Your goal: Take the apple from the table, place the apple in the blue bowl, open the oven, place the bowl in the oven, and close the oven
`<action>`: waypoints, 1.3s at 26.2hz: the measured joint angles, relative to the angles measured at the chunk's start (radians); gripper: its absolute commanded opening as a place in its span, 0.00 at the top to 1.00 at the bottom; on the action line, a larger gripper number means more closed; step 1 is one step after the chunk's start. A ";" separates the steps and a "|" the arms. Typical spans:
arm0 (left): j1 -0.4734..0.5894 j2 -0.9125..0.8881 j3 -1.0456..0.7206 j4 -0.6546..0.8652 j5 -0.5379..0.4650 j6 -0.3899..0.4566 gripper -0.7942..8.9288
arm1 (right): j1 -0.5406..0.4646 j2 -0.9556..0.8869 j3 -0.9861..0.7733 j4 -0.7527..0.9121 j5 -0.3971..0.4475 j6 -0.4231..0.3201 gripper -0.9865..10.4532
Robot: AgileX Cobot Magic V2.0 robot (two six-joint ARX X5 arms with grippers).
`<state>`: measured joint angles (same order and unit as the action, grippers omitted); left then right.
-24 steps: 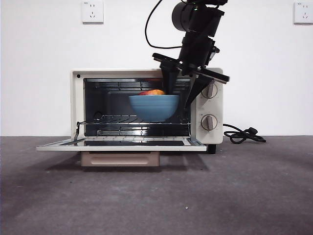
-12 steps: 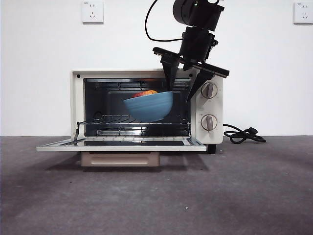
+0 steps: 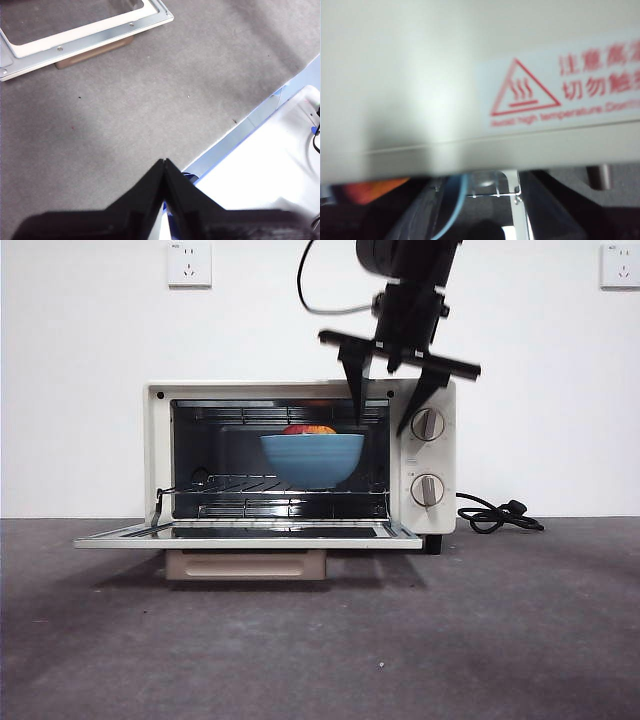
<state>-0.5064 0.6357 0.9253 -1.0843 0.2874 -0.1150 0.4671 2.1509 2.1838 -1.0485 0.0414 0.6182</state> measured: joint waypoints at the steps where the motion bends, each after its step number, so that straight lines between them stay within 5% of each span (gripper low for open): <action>1: 0.000 0.000 0.000 0.000 0.000 0.000 0.92 | 0.000 -0.012 0.000 0.005 0.000 -0.006 0.70; 7: 0.000 0.006 0.000 0.012 -0.011 0.000 0.92 | 0.002 -0.090 0.000 0.000 0.001 -0.067 0.70; 15: 0.000 0.074 0.000 0.126 -0.183 0.003 0.92 | 0.060 -0.247 0.000 -0.168 0.083 -0.282 0.70; 22: 0.068 0.243 0.000 0.219 -0.192 0.010 0.93 | 0.145 -0.396 0.000 -0.250 0.177 -0.431 0.81; 29: 0.232 0.399 0.000 0.320 0.029 0.011 0.93 | 0.174 -0.515 0.000 -0.302 0.189 -0.518 0.81; 34: 0.370 0.474 -0.002 0.375 0.167 0.011 0.93 | 0.173 -0.600 0.000 -0.306 0.195 -0.560 0.92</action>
<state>-0.1368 1.1099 0.9237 -0.7090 0.4545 -0.1043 0.6399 1.5509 2.1841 -1.3540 0.2359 0.0586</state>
